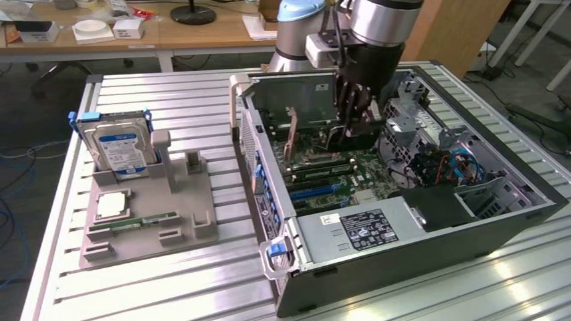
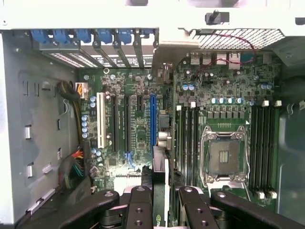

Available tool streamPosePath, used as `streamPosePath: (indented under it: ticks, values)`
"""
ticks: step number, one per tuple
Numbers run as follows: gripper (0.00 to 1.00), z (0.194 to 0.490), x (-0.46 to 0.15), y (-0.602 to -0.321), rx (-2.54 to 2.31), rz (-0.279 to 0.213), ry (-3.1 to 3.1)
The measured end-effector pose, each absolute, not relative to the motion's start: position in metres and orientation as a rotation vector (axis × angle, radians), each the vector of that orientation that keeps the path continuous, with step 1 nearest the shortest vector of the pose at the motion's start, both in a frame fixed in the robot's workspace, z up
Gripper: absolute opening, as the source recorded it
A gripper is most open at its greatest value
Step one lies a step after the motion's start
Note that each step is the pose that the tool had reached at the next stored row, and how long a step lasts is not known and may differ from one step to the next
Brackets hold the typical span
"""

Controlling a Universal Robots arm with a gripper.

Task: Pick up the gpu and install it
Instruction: 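Insert the gpu into the slot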

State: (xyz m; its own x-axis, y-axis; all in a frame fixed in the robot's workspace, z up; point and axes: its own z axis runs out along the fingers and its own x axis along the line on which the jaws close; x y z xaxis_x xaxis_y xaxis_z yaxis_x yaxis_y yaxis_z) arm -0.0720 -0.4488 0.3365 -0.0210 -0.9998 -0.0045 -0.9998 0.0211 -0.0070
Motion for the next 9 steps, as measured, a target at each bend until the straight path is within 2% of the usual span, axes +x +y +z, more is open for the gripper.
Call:
streamPosePath:
  ticks: [9]
  values:
    - [0.26, 0.3283, -0.0762, -0.4543, -2.192, -0.003, 2.239]
